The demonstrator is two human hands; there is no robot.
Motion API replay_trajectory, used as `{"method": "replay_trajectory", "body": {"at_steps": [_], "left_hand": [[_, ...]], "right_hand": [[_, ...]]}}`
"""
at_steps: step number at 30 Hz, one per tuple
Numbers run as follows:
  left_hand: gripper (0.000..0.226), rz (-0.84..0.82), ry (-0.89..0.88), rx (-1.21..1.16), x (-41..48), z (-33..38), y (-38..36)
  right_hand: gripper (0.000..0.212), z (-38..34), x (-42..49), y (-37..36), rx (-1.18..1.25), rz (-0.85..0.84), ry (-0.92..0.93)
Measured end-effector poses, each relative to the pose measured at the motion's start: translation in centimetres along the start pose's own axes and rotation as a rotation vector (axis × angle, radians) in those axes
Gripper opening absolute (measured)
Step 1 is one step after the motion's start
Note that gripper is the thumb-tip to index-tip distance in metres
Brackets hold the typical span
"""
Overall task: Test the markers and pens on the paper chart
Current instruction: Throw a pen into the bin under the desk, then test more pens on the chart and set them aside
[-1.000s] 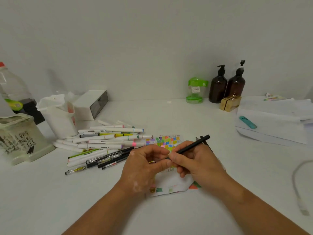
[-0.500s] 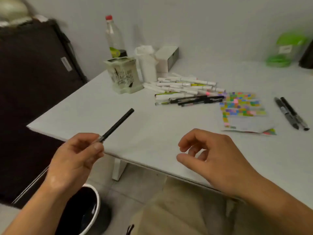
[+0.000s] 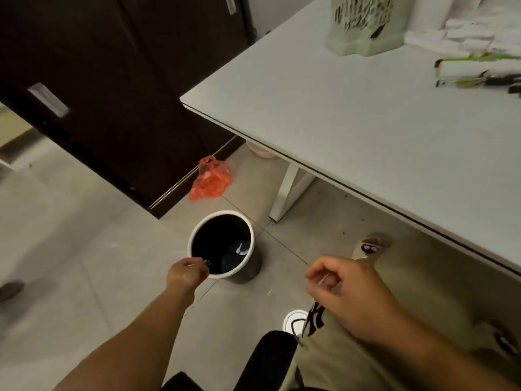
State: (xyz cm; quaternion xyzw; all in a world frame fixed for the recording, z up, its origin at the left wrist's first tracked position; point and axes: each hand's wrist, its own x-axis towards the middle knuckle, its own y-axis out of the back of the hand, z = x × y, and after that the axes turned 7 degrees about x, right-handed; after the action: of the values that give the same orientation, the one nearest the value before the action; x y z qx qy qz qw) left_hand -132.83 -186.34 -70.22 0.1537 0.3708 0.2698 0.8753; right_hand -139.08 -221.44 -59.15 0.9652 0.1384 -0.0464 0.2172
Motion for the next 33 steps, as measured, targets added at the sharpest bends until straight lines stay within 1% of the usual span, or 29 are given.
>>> {"method": "replay_trajectory", "body": {"at_steps": [3,5,8,11,13,15,17,19,21,25,29,31,33], "left_hand": [[0.011,0.090,-0.008,0.278,2.6,-0.6,-1.5],[0.006,0.085,-0.026,0.359,4.3,-0.8,-2.5],[0.021,0.071,-0.014,0.458,6.2,-0.7,-4.1],[0.035,0.080,-0.001,0.401,7.2,-0.9,-4.9],[0.043,0.057,0.016,0.364,7.5,-0.9,-4.9],[0.041,0.003,0.011,0.343,7.1,-0.7,-5.0],[0.030,-0.085,-0.036,0.316,5.5,-0.2,-5.4],[0.018,-0.181,-0.108,0.304,2.9,0.7,-5.6],[0.013,-0.259,-0.207,0.303,-0.2,1.9,-5.5],[0.015,-0.370,-0.462,0.372,-7.8,6.2,-4.3],[0.013,-0.441,-0.728,0.334,-15.8,11.7,-3.5],[0.014,-0.479,-0.858,0.293,-19.4,14.2,-3.9],[0.017,-0.523,-0.975,0.251,-22.6,16.4,-5.0]], "right_hand": [[0.014,1.1,0.7,-0.3,0.019,0.043,-0.036],[0.017,1.7,0.9,-0.5,0.037,0.054,-0.043],[0.018,2.7,1.4,-0.7,0.058,0.052,-0.082],[0.016,3.4,2.1,-0.8,0.076,0.063,-0.108],[0.016,3.5,2.7,-1.1,0.088,0.056,-0.105],[0.016,3.7,3.0,-1.4,0.094,0.049,-0.108],[0.017,3.8,3.3,-1.6,0.091,0.045,-0.104],[0.017,3.6,3.4,-1.6,0.093,0.033,-0.085],[0.016,3.2,3.2,-1.6,0.109,0.034,-0.058],[0.010,0.7,2.2,-0.8,0.135,0.058,-0.007],[0.012,-3.0,0.1,3.5,0.145,0.134,0.080],[0.011,-4.6,-1.6,6.6,0.163,0.199,0.108],[0.010,-5.9,-3.8,9.4,0.191,0.212,0.128]]}}
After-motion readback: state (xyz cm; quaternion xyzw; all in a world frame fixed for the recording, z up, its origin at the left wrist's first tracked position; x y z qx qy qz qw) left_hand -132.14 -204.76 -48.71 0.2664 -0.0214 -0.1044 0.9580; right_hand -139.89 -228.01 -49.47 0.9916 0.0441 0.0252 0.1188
